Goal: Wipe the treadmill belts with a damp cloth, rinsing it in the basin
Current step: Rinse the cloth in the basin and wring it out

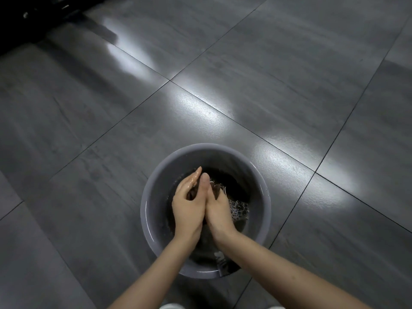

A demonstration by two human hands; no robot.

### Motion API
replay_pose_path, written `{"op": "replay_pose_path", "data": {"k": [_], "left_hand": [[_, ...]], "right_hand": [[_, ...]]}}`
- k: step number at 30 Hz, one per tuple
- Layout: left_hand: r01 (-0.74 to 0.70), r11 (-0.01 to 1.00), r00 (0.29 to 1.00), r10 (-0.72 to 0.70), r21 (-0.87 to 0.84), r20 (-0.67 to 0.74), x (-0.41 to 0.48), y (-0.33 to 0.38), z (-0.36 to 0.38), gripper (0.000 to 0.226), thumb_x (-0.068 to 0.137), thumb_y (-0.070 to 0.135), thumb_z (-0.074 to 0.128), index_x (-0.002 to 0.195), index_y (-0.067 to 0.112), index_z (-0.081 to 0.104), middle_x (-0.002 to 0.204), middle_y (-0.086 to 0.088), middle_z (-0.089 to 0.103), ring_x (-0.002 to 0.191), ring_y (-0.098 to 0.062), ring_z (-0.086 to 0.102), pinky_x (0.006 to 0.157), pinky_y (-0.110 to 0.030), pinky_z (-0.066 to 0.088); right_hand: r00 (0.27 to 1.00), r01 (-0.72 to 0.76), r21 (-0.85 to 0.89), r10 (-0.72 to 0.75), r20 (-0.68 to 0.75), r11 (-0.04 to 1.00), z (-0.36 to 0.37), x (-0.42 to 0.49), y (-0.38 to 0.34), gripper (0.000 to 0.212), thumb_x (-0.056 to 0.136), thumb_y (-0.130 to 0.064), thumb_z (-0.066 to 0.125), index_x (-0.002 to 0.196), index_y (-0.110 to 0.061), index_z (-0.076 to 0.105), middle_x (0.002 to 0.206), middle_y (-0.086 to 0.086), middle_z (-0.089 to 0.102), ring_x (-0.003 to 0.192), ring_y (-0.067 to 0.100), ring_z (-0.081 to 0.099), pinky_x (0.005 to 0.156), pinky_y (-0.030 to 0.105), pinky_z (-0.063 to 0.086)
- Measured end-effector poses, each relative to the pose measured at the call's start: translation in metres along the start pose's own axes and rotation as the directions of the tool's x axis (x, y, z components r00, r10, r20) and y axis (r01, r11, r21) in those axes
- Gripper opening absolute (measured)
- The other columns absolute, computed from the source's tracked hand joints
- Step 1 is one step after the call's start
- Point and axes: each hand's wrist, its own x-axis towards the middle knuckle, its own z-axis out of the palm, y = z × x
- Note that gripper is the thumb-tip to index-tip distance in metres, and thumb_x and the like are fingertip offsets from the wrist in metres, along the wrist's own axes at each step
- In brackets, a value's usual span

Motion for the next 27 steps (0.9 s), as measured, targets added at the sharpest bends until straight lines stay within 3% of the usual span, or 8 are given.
{"op": "replay_pose_path", "data": {"k": [2, 4, 9, 14, 18, 21, 24, 27], "left_hand": [[0.123, 0.986, 0.989, -0.131, -0.115, -0.067, -0.002, 0.002, 0.005, 0.018, 0.085, 0.035, 0.062, 0.092, 0.021, 0.072, 0.09, 0.004, 0.074, 0.09, -0.003, 0.067, 0.076, -0.014, 0.05], [0.204, 0.97, 0.965, -0.222, -0.133, -0.141, -0.001, 0.001, 0.008, 0.025, 0.091, 0.032, 0.058, 0.082, 0.014, 0.073, 0.076, 0.0, 0.074, 0.075, -0.007, 0.069, 0.066, -0.016, 0.051], [0.268, 0.96, 0.921, -0.278, -0.074, -0.273, 0.003, 0.001, 0.014, 0.039, 0.097, 0.027, 0.051, 0.065, 0.011, 0.067, 0.056, 0.002, 0.065, 0.053, -0.003, 0.061, 0.053, -0.015, 0.047], [0.291, 0.956, 0.917, -0.288, -0.033, -0.276, 0.008, -0.009, 0.011, 0.044, 0.1, 0.022, 0.043, 0.062, 0.012, 0.064, 0.061, -0.002, 0.066, 0.063, -0.016, 0.063, 0.069, -0.031, 0.051], [0.293, 0.956, 0.931, -0.278, 0.028, -0.238, 0.012, -0.014, 0.009, 0.045, 0.1, 0.019, 0.039, 0.062, 0.012, 0.062, 0.06, -0.002, 0.065, 0.063, -0.015, 0.062, 0.071, -0.034, 0.05], [0.31, 0.95, 0.929, -0.293, 0.041, -0.225, 0.017, -0.018, 0.008, 0.043, 0.1, 0.019, 0.039, 0.065, 0.01, 0.062, 0.062, -0.004, 0.064, 0.065, -0.017, 0.061, 0.071, -0.036, 0.05], [0.277, 0.958, 0.942, -0.258, 0.066, -0.214, 0.021, -0.018, 0.009, 0.043, 0.101, 0.021, 0.039, 0.065, 0.011, 0.059, 0.061, -0.002, 0.063, 0.06, -0.01, 0.059, 0.065, -0.028, 0.049], [0.331, 0.942, 0.943, -0.327, 0.065, -0.055, 0.029, -0.014, 0.006, 0.037, 0.1, 0.032, 0.041, 0.08, 0.011, 0.064, 0.076, -0.004, 0.069, 0.071, -0.008, 0.064, 0.069, -0.022, 0.049]], "right_hand": [[0.995, 0.075, -0.096, -0.08, -0.051, 0.993, 0.001, 0.001, 0.005, 0.027, 0.098, -0.03, 0.045, 0.09, -0.012, 0.063, 0.084, 0.002, 0.07, 0.082, 0.013, 0.066, 0.076, 0.029, 0.052], [0.985, 0.127, -0.198, -0.147, -0.09, 0.972, 0.0, 0.004, 0.01, 0.026, 0.097, -0.033, 0.046, 0.083, -0.02, 0.063, 0.081, -0.001, 0.069, 0.08, 0.013, 0.065, 0.077, 0.036, 0.052], [0.953, 0.19, -0.353, -0.259, -0.158, 0.916, -0.003, 0.007, 0.012, 0.033, 0.098, -0.027, 0.044, 0.068, -0.025, 0.058, 0.074, 0.001, 0.067, 0.074, 0.02, 0.063, 0.074, 0.043, 0.05], [0.955, 0.221, -0.418, -0.282, -0.09, 0.881, -0.004, 0.009, 0.016, 0.035, 0.096, -0.029, 0.04, 0.063, -0.025, 0.052, 0.062, -0.01, 0.057, 0.063, 0.011, 0.054, 0.066, 0.033, 0.043], [0.96, 0.236, -0.434, -0.277, -0.032, 0.87, -0.005, 0.018, 0.023, 0.044, 0.088, -0.036, 0.035, 0.081, -0.008, 0.068, 0.073, 0.001, 0.067, 0.072, 0.016, 0.061, 0.069, 0.038, 0.047], [0.952, 0.257, -0.46, -0.304, -0.029, 0.85, -0.007, 0.024, 0.025, 0.042, 0.086, -0.034, 0.037, 0.072, -0.005, 0.064, 0.065, 0.002, 0.062, 0.064, 0.017, 0.057, 0.064, 0.042, 0.044], [0.946, 0.26, -0.465, -0.319, -0.051, 0.846, -0.005, 0.026, 0.024, 0.036, 0.089, -0.033, 0.037, 0.069, -0.012, 0.058, 0.064, -0.005, 0.058, 0.064, 0.016, 0.056, 0.063, 0.038, 0.044], [0.975, 0.164, -0.439, -0.213, -0.065, 0.884, -0.006, 0.024, 0.015, 0.032, 0.099, -0.035, 0.037, 0.082, -0.02, 0.061, 0.078, -0.006, 0.064, 0.075, 0.01, 0.061, 0.071, 0.032, 0.048]]}}
